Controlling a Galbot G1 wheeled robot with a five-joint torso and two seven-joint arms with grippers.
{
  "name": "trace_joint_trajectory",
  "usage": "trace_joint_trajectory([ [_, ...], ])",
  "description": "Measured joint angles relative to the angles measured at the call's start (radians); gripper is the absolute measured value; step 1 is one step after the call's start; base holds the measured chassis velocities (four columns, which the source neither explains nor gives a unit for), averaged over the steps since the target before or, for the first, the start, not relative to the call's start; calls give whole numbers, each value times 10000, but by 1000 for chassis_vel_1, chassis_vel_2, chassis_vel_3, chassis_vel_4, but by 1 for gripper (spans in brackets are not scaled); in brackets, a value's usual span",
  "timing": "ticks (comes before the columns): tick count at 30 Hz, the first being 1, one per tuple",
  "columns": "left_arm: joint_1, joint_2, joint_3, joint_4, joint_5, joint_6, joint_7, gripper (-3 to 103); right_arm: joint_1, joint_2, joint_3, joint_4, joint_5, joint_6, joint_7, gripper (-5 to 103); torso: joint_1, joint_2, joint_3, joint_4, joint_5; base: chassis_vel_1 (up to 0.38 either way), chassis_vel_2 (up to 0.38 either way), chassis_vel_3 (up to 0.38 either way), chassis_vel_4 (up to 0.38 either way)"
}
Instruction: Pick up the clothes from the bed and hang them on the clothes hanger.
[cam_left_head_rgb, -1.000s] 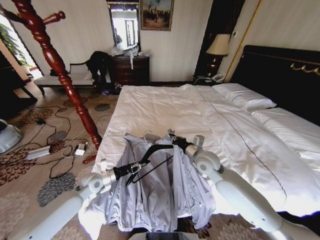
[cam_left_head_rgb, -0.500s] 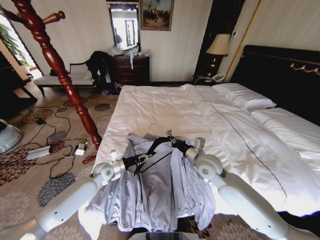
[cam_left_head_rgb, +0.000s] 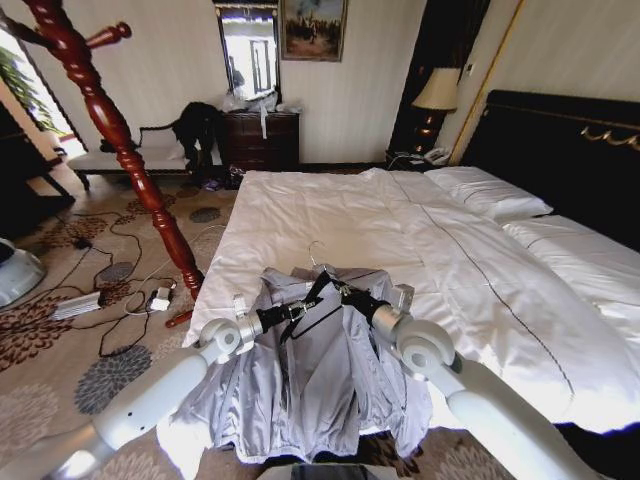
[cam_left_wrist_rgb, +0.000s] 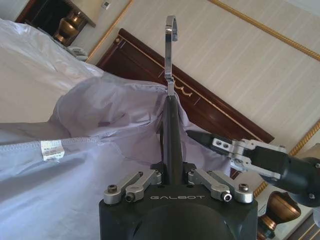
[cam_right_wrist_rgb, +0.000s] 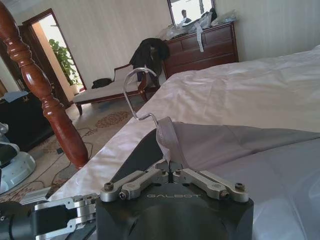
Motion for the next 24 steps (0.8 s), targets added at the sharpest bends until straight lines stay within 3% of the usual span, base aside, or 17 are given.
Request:
trace_joint_trajectory([
  [7,-189,-91,59,177,-59,9,-110,17,-539,-64,449,303,-43,-55,-268,0,0,0,0,3,0,0,0,0,0],
  [13,-364,-215,-28,328,-162,11,-181,17,-1673,-262,799,519,-740,-114,-840,0,-1,0,0,-1,0,0,0,0,0],
  [24,-622,-431,9,474,-236,12,-280,17,-2527,-43,956,440,-1394,-117,-1174,0,-1,1,0,2,-1,0,0,0,0],
])
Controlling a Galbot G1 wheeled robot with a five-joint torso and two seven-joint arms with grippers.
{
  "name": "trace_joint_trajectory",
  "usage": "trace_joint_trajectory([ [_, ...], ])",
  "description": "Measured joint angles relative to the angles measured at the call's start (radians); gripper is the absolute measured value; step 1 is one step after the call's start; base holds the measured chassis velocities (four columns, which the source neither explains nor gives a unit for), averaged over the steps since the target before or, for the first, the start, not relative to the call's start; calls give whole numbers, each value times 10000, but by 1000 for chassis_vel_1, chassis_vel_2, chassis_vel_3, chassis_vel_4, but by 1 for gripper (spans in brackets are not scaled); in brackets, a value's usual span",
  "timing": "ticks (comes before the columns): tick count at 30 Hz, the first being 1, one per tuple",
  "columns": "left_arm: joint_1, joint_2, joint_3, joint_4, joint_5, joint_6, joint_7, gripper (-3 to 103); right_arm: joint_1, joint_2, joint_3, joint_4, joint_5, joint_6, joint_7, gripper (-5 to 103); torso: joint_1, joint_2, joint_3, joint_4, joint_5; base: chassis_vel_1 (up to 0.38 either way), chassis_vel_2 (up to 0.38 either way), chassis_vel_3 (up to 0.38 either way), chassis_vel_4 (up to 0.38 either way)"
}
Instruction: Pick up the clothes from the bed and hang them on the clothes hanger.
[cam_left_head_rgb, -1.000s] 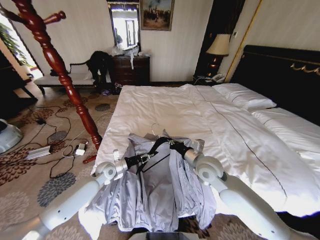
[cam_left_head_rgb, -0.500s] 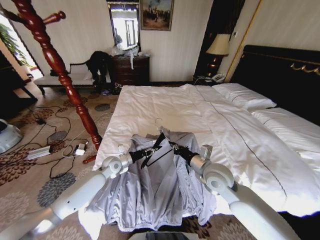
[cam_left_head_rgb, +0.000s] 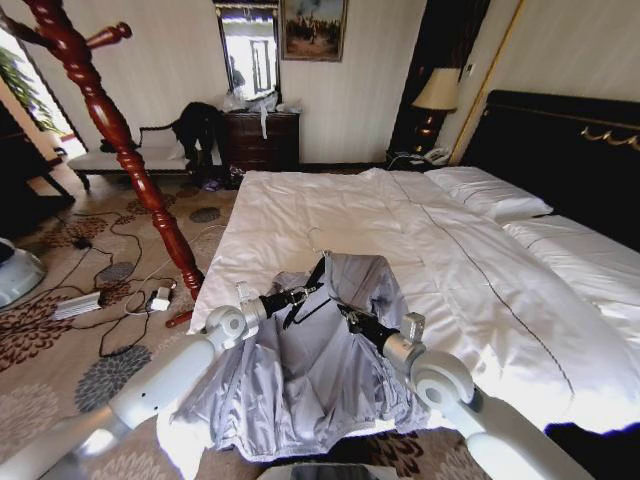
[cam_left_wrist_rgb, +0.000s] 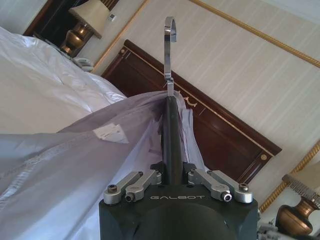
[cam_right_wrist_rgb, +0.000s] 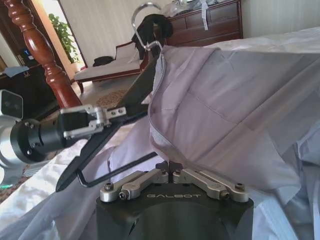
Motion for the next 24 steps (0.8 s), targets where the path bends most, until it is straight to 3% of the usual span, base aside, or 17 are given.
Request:
trace_joint_trajectory([
  [7,-14,-34,-32,-36,-23,0,-33,17,-63,62,-14,-99,-285,31,-90,-3,0,0,0,1,0,0,0,0,0],
  [11,83,29,-2,-260,-149,-16,-156,17,-16,92,-68,-121,-358,71,-63,17,0,0,0,0,1,0,0,0,0],
  [13,104,45,-8,-306,-171,-19,-174,17,-30,89,-64,-105,-364,76,-59,17,0,-1,0,0,0,0,0,0,0],
  [14,141,103,-27,-392,-191,-26,-198,17,-108,66,-31,-73,-421,98,-59,28,0,0,0,0,0,0,0,0,0],
  [16,150,140,-36,-408,-191,-30,-205,17,-197,28,22,-49,-497,117,-74,28,0,0,0,2,1,0,0,0,0],
  [17,152,174,-44,-408,-191,-32,-211,17,-275,-11,61,-28,-559,134,-102,33,0,0,0,1,0,0,0,0,0],
  [20,152,267,-122,-340,-180,-42,-229,17,-910,-249,370,129,-1151,298,-277,50,0,0,0,0,0,0,0,0,0],
  [24,177,313,-182,-346,-162,-53,-245,17,-1490,-488,772,283,-1746,488,-376,61,0,0,0,-2,1,0,0,0,0],
])
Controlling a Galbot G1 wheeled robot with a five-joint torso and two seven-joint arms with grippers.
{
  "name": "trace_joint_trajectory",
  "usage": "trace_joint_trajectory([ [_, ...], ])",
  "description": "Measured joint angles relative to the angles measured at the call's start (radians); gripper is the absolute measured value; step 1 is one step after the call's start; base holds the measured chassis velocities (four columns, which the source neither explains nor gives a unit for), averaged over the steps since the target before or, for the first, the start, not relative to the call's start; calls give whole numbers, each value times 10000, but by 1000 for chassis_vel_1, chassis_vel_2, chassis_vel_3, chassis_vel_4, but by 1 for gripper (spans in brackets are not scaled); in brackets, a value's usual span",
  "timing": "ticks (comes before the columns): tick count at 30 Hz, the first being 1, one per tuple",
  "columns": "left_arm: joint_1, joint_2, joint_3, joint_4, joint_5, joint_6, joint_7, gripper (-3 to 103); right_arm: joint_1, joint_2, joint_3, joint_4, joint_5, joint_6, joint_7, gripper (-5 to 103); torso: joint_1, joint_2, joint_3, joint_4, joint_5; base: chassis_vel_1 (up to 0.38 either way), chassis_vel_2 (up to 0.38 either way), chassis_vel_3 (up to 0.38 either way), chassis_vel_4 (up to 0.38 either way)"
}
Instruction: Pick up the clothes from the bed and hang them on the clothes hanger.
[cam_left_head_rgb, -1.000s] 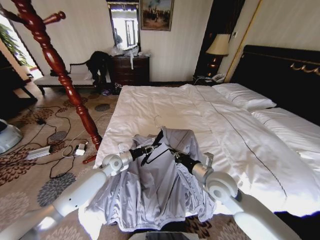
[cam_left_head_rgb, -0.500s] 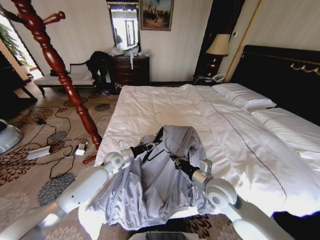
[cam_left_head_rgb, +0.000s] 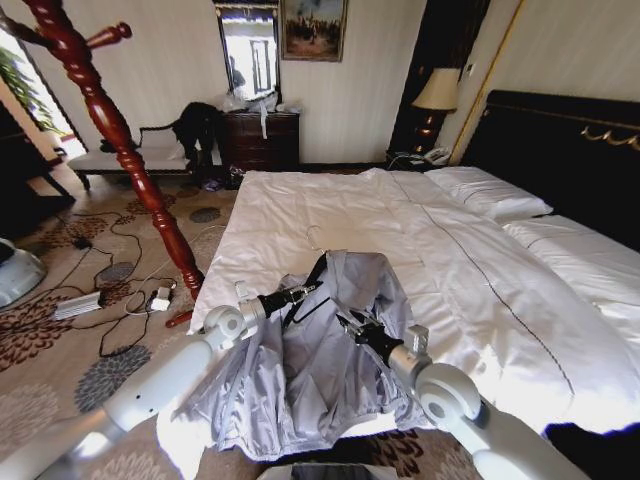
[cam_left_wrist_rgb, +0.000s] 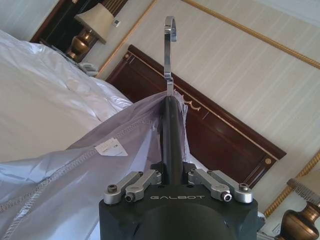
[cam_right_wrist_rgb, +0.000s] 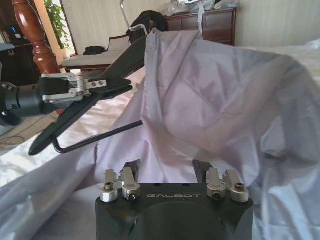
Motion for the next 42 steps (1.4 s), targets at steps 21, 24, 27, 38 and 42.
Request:
trace_joint_trajectory([
  [21,290,609,70,-674,239,-4,5,17,4601,-1938,-1644,-2108,-2434,1042,-879,100,0,0,1,3,0,0,0,0,0],
  [24,410,732,-20,-798,271,-4,19,17,5102,-1929,-2209,-2503,-2686,1051,-1054,100,1,0,1,4,0,0,0,0,0],
  [27,546,887,-75,-928,329,0,48,17,5423,-1801,-2598,-3158,-3108,1120,-1236,100,1,-1,1,0,1,0,0,0,0],
  [38,786,1098,-98,-1099,504,32,181,17,6409,-1713,-3576,-3983,-4972,1406,-1685,100,1,0,1,2,1,0,0,0,0],
  [42,746,1043,50,-1062,575,44,188,17,6641,-1900,-3941,-4059,-5989,1686,-2014,100,1,0,1,3,-1,0,0,0,0],
])
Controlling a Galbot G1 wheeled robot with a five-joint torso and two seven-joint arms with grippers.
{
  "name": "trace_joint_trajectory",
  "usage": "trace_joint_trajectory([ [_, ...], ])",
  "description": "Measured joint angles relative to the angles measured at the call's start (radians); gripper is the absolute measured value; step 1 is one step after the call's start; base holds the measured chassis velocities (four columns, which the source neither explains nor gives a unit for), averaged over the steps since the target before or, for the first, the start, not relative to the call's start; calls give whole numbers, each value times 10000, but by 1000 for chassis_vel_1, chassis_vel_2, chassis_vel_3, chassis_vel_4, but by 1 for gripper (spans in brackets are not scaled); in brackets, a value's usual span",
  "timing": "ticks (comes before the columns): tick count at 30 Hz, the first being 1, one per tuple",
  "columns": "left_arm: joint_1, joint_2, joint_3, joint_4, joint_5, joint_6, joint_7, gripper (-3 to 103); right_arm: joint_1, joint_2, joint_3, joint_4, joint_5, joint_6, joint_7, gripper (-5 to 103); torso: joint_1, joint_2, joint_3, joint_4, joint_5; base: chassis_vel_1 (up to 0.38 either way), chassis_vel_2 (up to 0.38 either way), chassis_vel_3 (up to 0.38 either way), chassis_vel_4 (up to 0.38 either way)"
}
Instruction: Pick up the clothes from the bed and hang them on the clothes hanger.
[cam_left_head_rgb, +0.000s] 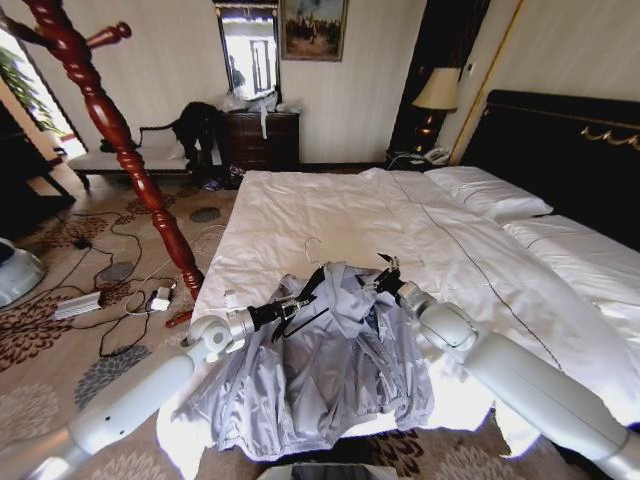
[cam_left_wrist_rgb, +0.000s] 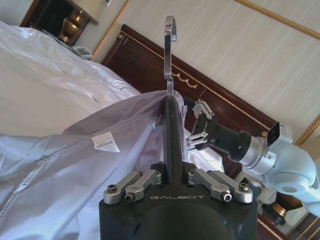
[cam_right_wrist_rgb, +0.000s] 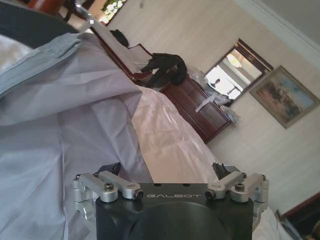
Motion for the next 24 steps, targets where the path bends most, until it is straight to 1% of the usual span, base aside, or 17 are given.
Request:
trace_joint_trajectory([
  [1,-12,-6,35,5,25,0,6,17,9,-68,-49,-18,-301,101,-109,101,0,0,0,0,1,0,0,0,0],
  [2,-19,-7,64,8,46,3,14,17,9,-125,-75,-32,-522,182,-200,97,1,0,0,-1,1,0,0,0,0],
  [3,-19,-7,64,8,46,3,14,17,9,-125,-75,-32,-522,182,-200,97,1,0,0,-1,1,0,0,0,0],
  [4,-28,-7,93,12,60,4,23,17,9,-214,-106,-48,-806,296,-325,97,1,0,0,-2,2,0,0,0,0],
  [6,-55,9,158,38,112,6,62,17,7,-426,-171,-71,-1359,557,-650,88,0,0,0,-3,1,0,0,0,0],
  [8,-96,16,220,72,171,6,102,17,41,-552,-226,-82,-1572,730,-844,77,0,0,0,0,1,0,0,0,0],
  [10,-113,16,241,88,202,6,118,17,62,-589,-252,-87,-1613,776,-898,77,0,0,0,0,1,0,0,0,0],
  [11,-136,16,277,109,260,6,143,17,100,-641,-305,-94,-1638,828,-974,71,0,0,0,-1,1,0,0,0,0],
  [12,-163,14,331,132,360,6,182,17,171,-708,-436,-121,-1642,920,-1085,61,0,0,0,-1,2,0,0,0,0],
  [14,-179,14,363,135,412,4,209,17,200,-749,-501,-125,-1642,982,-1157,61,0,0,0,0,2,0,0,0,0],
  [17,-219,29,436,153,574,-11,301,17,260,-890,-654,-110,-1640,1130,-1335,44,0,0,0,-1,1,0,0,0,0],
  [19,-234,37,451,164,614,-16,327,17,283,-919,-680,-102,-1638,1172,-1377,44,0,0,0,-1,2,0,0,0,0],
  [23,-294,20,474,222,705,-37,379,17,340,-959,-720,-133,-1626,1312,-1429,22,-1,0,0,2,1,0,0,0,0],
  [24,-294,20,474,222,705,-37,379,17,340,-959,-720,-133,-1626,1312,-1429,22,-1,0,0,2,1,0,0,0,0],
])
